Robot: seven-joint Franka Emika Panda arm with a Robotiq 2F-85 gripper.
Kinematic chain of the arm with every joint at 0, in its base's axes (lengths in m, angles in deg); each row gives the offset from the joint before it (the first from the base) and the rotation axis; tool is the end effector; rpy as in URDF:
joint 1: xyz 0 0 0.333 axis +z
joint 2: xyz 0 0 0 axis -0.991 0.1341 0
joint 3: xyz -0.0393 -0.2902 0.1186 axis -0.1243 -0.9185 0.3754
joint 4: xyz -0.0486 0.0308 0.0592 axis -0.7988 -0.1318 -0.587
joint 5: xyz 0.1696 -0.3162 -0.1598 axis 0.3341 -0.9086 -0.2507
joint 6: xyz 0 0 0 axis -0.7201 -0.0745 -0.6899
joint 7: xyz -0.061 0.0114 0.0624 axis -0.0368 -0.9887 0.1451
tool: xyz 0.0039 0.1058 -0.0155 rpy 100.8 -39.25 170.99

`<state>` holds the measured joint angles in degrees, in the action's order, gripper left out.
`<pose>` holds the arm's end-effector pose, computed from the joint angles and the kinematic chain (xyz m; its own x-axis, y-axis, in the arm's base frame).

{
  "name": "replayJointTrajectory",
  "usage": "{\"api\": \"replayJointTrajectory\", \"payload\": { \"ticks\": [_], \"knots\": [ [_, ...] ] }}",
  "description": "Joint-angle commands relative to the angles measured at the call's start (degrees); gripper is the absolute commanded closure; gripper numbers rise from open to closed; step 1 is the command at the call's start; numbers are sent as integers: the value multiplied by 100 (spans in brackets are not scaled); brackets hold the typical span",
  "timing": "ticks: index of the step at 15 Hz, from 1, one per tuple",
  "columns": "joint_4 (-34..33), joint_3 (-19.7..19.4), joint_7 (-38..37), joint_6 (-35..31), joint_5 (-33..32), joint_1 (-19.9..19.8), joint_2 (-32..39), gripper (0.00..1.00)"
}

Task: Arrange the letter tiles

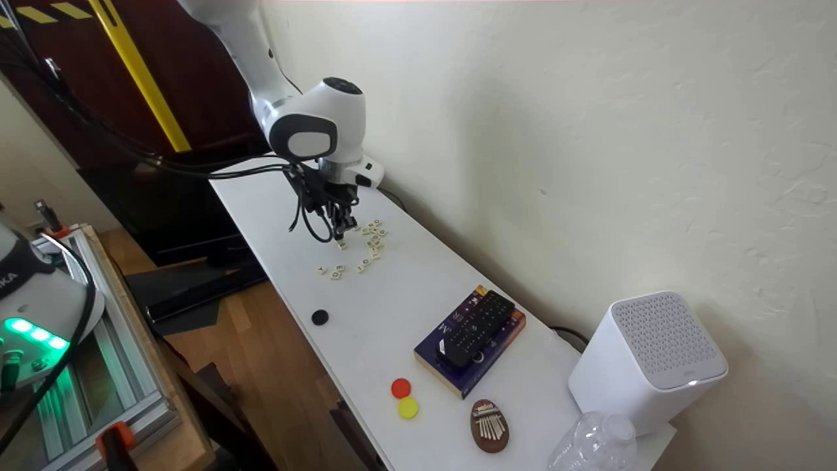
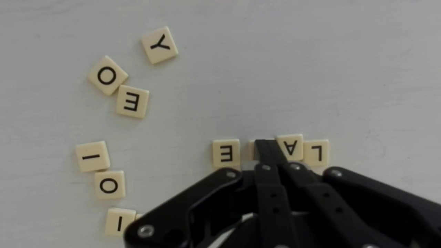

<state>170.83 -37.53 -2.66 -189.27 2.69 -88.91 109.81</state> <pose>0.5050 -0.0483 0.0373 0.9647 -0.2016 -0.1694 -0.2162 -0.9737 -0.0724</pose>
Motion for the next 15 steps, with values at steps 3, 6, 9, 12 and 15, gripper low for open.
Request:
{"api": "replayJointTrajectory", "payload": {
  "ticks": [3,6,9,12,15],
  "knots": [
    [-277,175,37,-28,-2,-171,185,100],
    [-310,185,36,6,-22,-171,202,100],
    [-233,174,35,17,-32,-169,117,100],
    [-76,228,60,-97,26,-235,-78,100],
    [-73,203,73,72,-46,-202,-147,100]
  ]
}}
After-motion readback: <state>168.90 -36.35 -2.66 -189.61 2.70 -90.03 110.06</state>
